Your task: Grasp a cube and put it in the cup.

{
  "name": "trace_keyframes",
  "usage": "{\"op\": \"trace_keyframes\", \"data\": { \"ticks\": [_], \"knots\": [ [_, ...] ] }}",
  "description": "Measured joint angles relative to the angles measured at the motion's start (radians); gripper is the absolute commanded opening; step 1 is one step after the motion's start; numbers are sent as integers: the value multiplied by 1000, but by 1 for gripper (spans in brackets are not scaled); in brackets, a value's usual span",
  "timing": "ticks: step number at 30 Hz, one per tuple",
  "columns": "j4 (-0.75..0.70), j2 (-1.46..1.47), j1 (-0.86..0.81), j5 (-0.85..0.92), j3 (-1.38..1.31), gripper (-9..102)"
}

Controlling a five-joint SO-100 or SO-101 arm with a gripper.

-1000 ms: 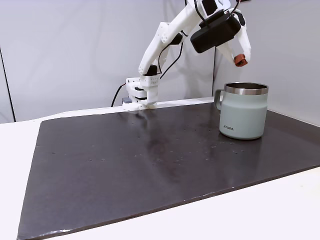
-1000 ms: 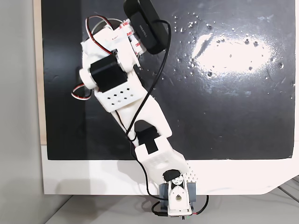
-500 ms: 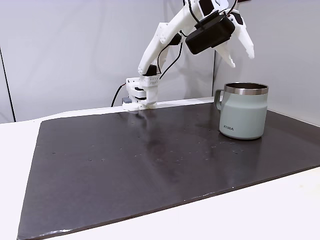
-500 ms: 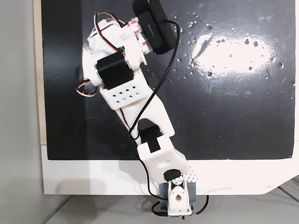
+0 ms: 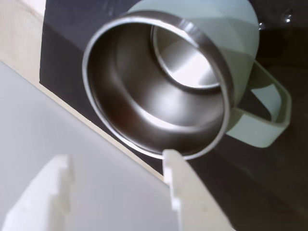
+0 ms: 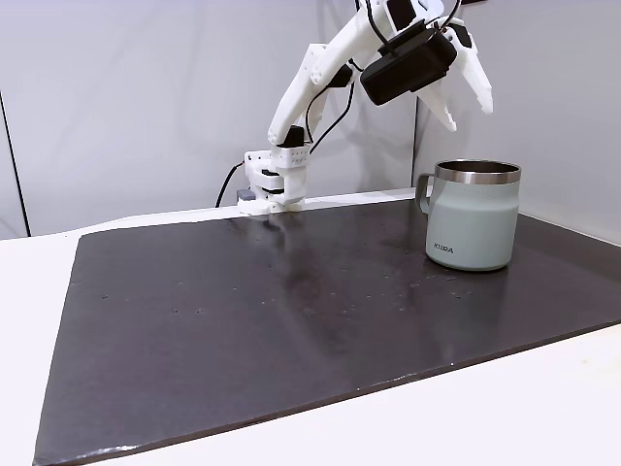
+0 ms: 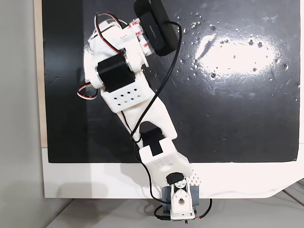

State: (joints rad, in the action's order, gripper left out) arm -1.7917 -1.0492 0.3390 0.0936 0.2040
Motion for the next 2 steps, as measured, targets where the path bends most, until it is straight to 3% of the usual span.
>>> {"op": "trace_keyframes", "data": {
  "ticks": [2],
  "knots": [
    [0,0,0,0,0,19]
  ]
}}
